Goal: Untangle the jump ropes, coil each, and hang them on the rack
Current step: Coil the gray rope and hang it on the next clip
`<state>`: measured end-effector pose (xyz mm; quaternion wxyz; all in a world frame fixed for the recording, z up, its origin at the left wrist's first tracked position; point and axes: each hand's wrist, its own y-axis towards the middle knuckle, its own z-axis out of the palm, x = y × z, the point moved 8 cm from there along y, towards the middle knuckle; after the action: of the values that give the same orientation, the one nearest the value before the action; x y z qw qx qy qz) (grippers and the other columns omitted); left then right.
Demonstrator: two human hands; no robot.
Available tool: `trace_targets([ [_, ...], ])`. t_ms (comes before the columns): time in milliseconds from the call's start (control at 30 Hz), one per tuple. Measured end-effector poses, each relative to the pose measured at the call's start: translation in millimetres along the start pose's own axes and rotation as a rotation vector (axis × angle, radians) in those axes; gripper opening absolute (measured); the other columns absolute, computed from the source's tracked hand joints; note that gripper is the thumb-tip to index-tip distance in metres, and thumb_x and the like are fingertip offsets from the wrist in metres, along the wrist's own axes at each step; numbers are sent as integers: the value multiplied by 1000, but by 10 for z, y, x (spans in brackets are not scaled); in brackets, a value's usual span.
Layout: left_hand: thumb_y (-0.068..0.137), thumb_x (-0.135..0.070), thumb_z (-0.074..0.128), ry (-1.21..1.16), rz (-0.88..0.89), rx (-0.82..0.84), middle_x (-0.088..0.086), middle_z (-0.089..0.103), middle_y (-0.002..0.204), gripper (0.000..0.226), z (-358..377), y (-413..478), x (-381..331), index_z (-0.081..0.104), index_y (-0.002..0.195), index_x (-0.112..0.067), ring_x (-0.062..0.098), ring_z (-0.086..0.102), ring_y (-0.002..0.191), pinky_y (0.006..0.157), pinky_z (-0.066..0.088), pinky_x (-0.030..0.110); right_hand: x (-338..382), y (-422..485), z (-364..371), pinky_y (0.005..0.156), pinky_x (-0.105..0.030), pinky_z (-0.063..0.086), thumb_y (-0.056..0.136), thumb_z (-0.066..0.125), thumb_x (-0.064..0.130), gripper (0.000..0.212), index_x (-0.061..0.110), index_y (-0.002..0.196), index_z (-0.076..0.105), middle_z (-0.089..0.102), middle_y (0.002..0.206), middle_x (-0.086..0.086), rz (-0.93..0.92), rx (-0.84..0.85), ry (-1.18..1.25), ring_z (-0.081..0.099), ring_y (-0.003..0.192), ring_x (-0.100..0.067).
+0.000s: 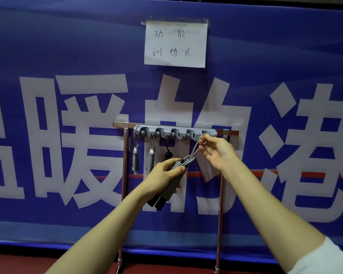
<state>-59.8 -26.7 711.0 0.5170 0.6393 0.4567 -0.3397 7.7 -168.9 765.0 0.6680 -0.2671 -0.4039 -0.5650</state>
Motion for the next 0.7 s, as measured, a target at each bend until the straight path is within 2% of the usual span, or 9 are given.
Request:
trace_targets([
  [100, 96, -22, 59, -107, -17, 15, 15, 61, 91, 30, 28, 5, 65, 58, 126, -19, 20, 66, 66, 57, 56, 31, 5, 112, 14, 42, -13, 44, 95, 54, 7, 15, 4, 86, 66, 70, 65, 1, -20, 10, -7, 62, 51, -3],
  [200, 96, -22, 58, -101, -13, 5, 15, 61, 93, 28, 6, 42, 155, 58, 124, -25, 21, 66, 68, 57, 55, 30, -25, 208, 64, 40, -13, 40, 96, 53, 8, 16, 4, 87, 65, 67, 72, -1, -27, 51, -58, 55, 47, -2],
  [333, 98, -21, 56, -100, -65, 1, 12, 60, 96, 25, -3, 154, 355, 55, 122, -25, 24, 68, 74, 60, 55, 31, -96, 269, 165, 55, -17, 42, 97, 53, 11, 16, 9, 88, 67, 68, 76, 2, -55, 169, -315, 53, 57, -4],
  [367, 98, -20, 56, -82, -64, 0, 11, 60, 98, 24, -11, 207, 390, 55, 121, -25, 28, 68, 80, 64, 56, 32, -91, 293, 201, 58, -18, 43, 97, 53, 10, 16, 9, 90, 67, 69, 78, 1, -61, 213, -385, 55, 60, -5],
  [433, 96, -19, 59, -14, -52, 2, 5, 61, 109, 26, -35, 338, 443, 55, 120, -28, 30, 65, 100, 82, 55, 37, -70, 358, 277, 61, -19, 47, 98, 52, 9, 16, 9, 91, 66, 68, 80, -1, -70, 303, -476, 59, 67, -7],
  [467, 94, -21, 62, 16, -49, 1, 1, 61, 117, 31, -53, 413, 449, 54, 122, -29, 26, 62, 109, 90, 51, 37, -73, 406, 315, 61, -19, 49, 98, 51, 9, 15, 8, 93, 66, 68, 80, -1, -71, 343, -511, 60, 68, -8],
  [533, 91, -25, 66, 1, -3, -62, -3, 58, 127, 40, -149, 588, 401, 53, 129, -26, 18, 58, 116, 95, 49, 33, -133, 511, 388, 62, -18, 52, 98, 52, 9, 14, 6, 95, 65, 68, 79, -2, -59, 408, -582, 63, 69, -8],
  [600, 91, -28, 66, -28, 69, -162, -3, 65, 120, 34, -287, 785, 327, 61, 124, -22, 14, 61, 113, 91, 51, 30, -224, 660, 405, 62, -18, 52, 98, 52, 9, 13, 6, 94, 65, 67, 78, -3, -60, 429, -647, 63, 68, -9],
  [700, 90, -28, 66, 65, 93, -225, -1, 74, 97, 14, -388, 1129, 379, 72, 101, -21, 15, 68, 97, 83, 56, 35, -259, 976, 306, 67, -23, 57, 94, 58, 6, 9, 5, 97, 66, 68, 80, -7, -89, 378, -650, 67, 69, -13],
])
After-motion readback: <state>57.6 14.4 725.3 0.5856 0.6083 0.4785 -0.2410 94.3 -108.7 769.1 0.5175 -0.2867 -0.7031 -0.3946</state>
